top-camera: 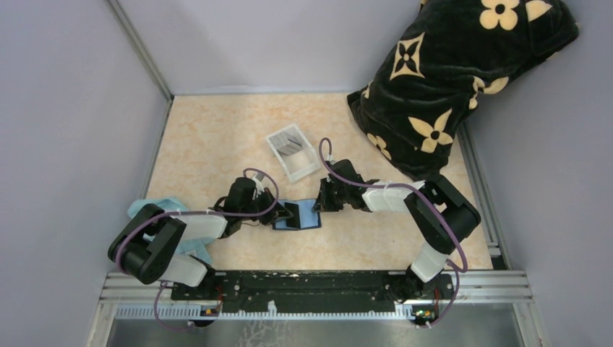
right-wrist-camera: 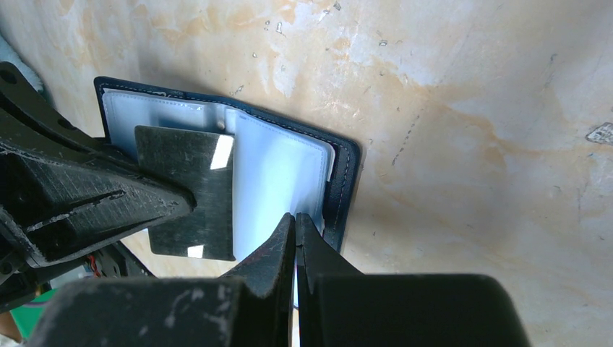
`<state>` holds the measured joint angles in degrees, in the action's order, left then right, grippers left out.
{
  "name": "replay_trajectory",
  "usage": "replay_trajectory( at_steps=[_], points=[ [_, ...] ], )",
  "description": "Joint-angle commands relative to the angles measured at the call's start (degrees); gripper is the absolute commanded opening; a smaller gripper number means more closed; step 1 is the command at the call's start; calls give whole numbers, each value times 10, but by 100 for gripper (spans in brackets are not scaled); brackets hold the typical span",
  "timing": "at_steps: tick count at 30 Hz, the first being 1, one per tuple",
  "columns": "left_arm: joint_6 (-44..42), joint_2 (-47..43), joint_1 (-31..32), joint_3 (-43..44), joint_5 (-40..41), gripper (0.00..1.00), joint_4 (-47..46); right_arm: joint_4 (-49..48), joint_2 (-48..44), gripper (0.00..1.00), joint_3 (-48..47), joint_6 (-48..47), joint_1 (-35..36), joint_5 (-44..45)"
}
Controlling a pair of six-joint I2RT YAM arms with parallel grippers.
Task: Put the credit cards into the card holder
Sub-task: Insert the credit card into the card holder.
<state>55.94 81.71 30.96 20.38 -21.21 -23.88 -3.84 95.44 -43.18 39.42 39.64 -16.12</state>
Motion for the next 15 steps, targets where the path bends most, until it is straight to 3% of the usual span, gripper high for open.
replay_trajectory(
  at_steps=[1,15],
  points=[
    [2,7,-5,-11,14,0,-22,57,26,0,11,-25,3,39],
    [20,37,-5,-29,23,0,-82,58,25,0,12,-25,3,39]
  ],
)
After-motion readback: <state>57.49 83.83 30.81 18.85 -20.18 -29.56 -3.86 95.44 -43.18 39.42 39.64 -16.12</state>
